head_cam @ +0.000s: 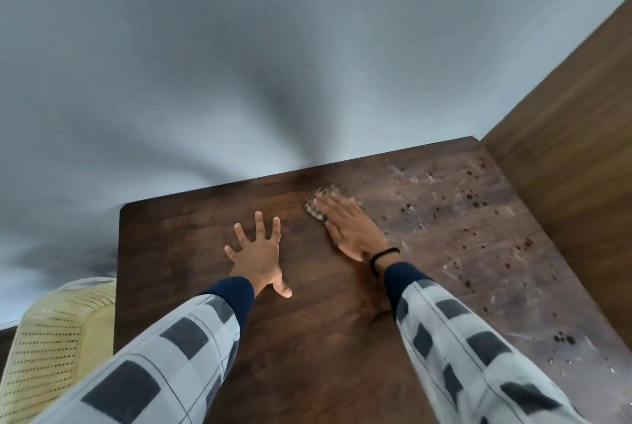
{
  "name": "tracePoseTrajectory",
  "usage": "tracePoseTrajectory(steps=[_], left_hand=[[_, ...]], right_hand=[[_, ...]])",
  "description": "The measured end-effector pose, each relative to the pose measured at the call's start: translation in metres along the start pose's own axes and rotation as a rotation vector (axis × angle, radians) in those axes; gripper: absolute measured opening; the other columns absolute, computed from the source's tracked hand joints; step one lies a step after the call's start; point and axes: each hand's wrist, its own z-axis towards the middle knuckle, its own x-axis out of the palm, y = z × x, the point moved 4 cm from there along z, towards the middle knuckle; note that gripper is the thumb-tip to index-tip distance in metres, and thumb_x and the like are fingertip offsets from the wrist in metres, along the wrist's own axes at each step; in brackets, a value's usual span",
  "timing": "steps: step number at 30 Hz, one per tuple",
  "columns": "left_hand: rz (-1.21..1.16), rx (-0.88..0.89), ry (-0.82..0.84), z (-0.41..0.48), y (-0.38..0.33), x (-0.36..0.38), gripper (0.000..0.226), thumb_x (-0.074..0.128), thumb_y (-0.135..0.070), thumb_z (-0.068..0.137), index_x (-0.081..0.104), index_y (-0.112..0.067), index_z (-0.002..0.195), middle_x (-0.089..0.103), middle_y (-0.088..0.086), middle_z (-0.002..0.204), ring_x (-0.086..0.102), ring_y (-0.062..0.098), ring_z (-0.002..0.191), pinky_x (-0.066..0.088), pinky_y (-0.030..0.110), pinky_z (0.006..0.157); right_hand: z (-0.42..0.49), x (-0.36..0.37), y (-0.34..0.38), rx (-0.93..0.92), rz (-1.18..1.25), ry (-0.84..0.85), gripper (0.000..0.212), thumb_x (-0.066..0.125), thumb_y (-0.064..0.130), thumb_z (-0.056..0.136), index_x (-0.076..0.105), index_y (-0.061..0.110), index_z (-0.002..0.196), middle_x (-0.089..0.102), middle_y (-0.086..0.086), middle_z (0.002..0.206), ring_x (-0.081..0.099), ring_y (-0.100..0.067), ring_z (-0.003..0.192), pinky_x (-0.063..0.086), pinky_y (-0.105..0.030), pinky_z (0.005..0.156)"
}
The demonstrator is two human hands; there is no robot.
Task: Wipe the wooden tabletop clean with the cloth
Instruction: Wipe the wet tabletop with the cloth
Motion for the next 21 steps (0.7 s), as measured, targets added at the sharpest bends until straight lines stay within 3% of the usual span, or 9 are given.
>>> tracePoseTrajectory(steps=[4,8,10,15,18,21], left_hand=[[-0.007,0.002,0.002,-0.001,0.001,0.0,0.156,0.095,-0.04,0.059,-0.031,-0.031,0.151,-0.049,0.003,0.15,-0.032,0.049,0.141,0.003,0.072,0.114],[0.005,0.002,0.013,0.0,0.001,-0.001,0.156,0.095,-0.04,0.06,-0.032,-0.03,0.15,-0.05,0.003,0.15,-0.032,0.049,0.14,0.004,0.072,0.114],[-0.003,0.0,0.016,0.001,0.0,-0.002,0.157,0.095,-0.04,0.059,-0.032,-0.031,0.15,-0.05,0.003,0.149,-0.032,0.049,0.14,0.004,0.072,0.114],[-0.007,-0.004,0.005,0.0,0.002,-0.001,0.157,0.096,-0.04,0.058,-0.031,-0.032,0.151,-0.049,0.002,0.15,-0.032,0.049,0.141,0.004,0.072,0.114],[0.004,0.0,0.016,-0.001,-0.001,-0.002,0.157,0.095,-0.04,0.059,-0.032,-0.031,0.15,-0.049,0.003,0.15,-0.031,0.049,0.141,0.005,0.072,0.114],[-0.004,-0.007,0.015,-0.002,-0.001,-0.005,0.156,0.095,-0.039,0.059,-0.032,-0.031,0.15,-0.05,0.003,0.149,-0.031,0.049,0.141,0.004,0.072,0.114]], right_hand=[[0.035,-0.01,-0.002,0.245,0.089,-0.091,0.055,0.032,0.03,0.109,0.016,0.028,0.162,0.01,0.011,0.17,0.001,-0.011,0.157,0.0,-0.044,0.128],[0.015,0.011,0.019,-0.017,0.007,-0.037,0.055,0.029,0.034,0.109,0.015,0.031,0.162,0.011,0.014,0.169,-0.004,-0.004,0.154,-0.007,-0.032,0.126],[0.023,0.002,0.002,-0.038,0.008,-0.036,0.056,0.03,0.032,0.109,0.015,0.031,0.162,0.009,0.014,0.169,-0.005,-0.001,0.153,-0.014,-0.024,0.121],[0.053,-0.012,-0.001,0.287,0.095,-0.144,0.057,0.035,0.026,0.107,0.02,0.025,0.162,0.015,0.006,0.17,0.004,-0.013,0.157,-0.006,-0.035,0.127],[0.026,0.007,0.023,0.083,0.089,-0.08,0.057,0.034,0.029,0.106,0.019,0.031,0.162,0.015,0.011,0.169,0.003,-0.009,0.156,0.001,-0.038,0.128],[0.028,-0.003,0.001,-0.022,0.021,-0.028,0.058,0.034,0.029,0.106,0.017,0.032,0.162,0.011,0.012,0.169,0.001,-0.008,0.156,-0.004,-0.035,0.127]])
